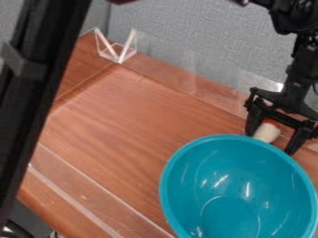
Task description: Remove the mushroom from inside the blue bowl and put it on the table
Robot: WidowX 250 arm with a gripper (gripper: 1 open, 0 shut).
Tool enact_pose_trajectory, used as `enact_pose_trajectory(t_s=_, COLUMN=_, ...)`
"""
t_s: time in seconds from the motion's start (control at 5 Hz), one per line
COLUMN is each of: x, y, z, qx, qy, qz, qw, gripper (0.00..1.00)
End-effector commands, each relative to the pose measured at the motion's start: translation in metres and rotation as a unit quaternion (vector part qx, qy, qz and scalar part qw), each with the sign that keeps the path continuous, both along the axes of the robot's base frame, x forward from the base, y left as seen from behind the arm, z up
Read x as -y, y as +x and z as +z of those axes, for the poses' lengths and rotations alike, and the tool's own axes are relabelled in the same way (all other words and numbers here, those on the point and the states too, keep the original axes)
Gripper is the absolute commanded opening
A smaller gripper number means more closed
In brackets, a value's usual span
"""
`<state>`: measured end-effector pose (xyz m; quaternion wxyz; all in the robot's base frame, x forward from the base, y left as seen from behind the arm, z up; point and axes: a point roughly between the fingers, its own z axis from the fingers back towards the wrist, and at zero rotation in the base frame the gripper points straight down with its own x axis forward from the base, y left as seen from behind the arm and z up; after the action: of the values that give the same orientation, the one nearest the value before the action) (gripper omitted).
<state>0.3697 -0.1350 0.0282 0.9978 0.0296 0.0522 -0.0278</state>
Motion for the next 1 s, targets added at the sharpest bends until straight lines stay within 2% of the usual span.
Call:
enact_pose_trajectory(t_s=0.0, x=0.009, y=0.02, z=0.005, qx=0.029, qy=-0.004, qz=-0.001, qw=0.9996, gripper=1.0)
enact_pose_trajectory(t_s=0.2, x=0.012, y=0.025, z=0.001, qx=0.021, qy=0.002, qz=0.002, qw=0.9998, gripper=1.0)
enact_pose_trajectory(t_s=0.4, x=0.014, y=0.029, z=-0.002, qx=0.014, qy=0.004, qz=0.006, qw=0.9999, gripper=1.0)
enact_pose_trajectory(t_s=0.8, x=0.017, y=0.031, z=-0.004, qx=0.005, qy=0.0, qz=0.02, qw=0.9998, gripper=1.0)
